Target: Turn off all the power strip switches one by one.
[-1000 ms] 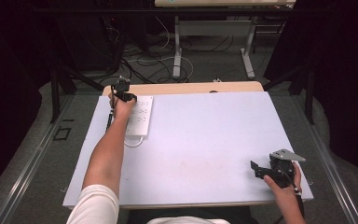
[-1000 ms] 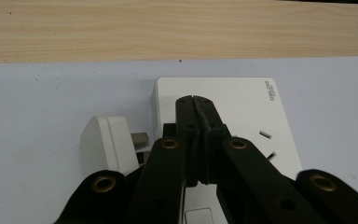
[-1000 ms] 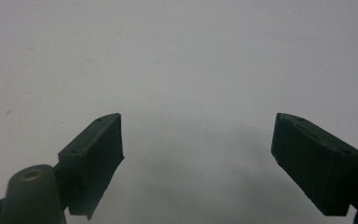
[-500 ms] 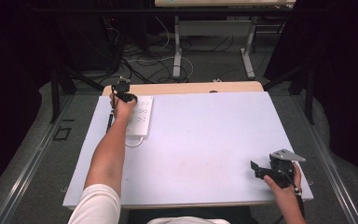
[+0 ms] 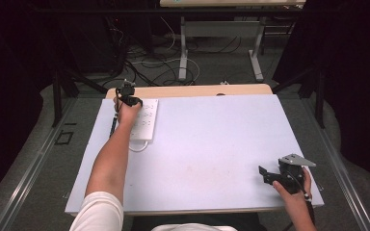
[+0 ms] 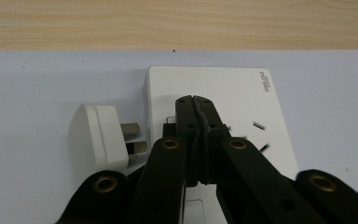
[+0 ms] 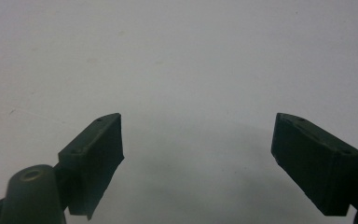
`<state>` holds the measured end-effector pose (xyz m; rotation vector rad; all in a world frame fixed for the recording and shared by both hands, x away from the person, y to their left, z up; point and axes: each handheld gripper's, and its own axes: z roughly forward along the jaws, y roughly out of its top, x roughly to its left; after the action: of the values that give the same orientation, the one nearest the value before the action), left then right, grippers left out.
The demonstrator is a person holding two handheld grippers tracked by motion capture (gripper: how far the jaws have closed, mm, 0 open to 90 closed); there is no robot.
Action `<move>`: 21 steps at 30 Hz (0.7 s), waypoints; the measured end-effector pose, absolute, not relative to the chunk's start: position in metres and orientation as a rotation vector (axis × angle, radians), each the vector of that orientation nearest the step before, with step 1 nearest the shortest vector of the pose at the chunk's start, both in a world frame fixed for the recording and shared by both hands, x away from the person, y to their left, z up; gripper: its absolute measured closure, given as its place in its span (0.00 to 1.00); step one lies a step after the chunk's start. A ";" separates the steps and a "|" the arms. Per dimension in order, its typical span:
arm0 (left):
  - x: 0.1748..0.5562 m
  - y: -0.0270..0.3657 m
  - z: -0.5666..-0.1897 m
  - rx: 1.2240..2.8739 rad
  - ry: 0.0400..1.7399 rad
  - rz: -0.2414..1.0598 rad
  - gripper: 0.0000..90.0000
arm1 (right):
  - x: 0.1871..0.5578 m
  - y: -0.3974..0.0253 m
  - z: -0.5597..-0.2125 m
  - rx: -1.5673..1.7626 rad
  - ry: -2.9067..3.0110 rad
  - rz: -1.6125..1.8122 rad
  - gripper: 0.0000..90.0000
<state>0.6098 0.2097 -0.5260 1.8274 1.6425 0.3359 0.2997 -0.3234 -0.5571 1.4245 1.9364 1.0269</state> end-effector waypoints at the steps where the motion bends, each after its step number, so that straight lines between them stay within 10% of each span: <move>1: 0.609 0.210 -0.525 1.830 1.641 0.334 1.00 | 0.300 -0.323 -0.557 1.427 1.937 1.026 0.18; 21: 0.571 0.195 -0.485 1.907 1.483 0.295 1.00 | 0.305 -0.321 -0.557 1.404 1.971 1.066 0.18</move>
<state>0.5709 0.1948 -0.4846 1.9073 1.4832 0.2946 0.3045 -0.3207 -0.5572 1.4042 1.9715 1.0660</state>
